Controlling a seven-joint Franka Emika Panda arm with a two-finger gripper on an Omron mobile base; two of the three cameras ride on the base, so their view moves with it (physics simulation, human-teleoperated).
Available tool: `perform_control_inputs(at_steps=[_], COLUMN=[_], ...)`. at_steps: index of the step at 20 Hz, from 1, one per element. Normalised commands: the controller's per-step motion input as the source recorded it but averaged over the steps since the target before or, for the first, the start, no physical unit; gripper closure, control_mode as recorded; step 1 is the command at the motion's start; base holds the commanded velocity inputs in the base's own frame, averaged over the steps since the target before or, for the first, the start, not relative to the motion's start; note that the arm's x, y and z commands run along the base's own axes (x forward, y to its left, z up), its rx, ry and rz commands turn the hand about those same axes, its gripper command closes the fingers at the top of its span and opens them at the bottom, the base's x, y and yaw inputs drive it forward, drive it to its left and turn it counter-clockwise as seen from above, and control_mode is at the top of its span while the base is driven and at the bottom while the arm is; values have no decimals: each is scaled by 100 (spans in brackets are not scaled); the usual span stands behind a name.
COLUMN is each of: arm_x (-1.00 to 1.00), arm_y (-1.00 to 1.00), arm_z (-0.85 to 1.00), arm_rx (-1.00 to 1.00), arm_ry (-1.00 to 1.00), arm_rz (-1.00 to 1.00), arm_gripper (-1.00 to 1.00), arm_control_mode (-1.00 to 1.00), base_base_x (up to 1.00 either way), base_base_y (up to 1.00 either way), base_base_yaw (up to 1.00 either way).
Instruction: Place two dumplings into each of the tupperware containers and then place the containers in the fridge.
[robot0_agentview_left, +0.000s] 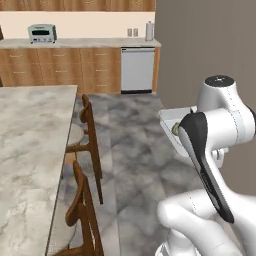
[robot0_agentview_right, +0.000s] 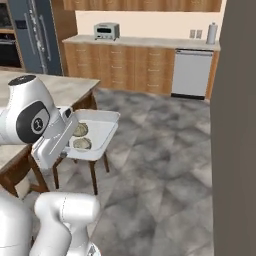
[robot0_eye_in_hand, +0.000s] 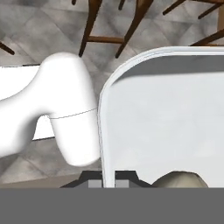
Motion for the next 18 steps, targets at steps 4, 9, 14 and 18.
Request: perform_control_inputs(at_steps=[4, 9, 14, 18], arm_x=[0, 0, 0, 0], arm_y=[0, 0, 0, 0], arm_z=[0, 0, 0, 0], arm_rx=[0, 0, 0, 0], arm_ry=[0, 0, 0, 0], arm_rz=[0, 0, 0, 0], arm_gripper=[100, 100, 100, 100], arm_control_mode=[100, 100, 100, 100], base_base_x=[100, 100, 100, 100], base_base_y=[-48, -49, -31, -3], base_base_yaw=[1, 1, 4, 7])
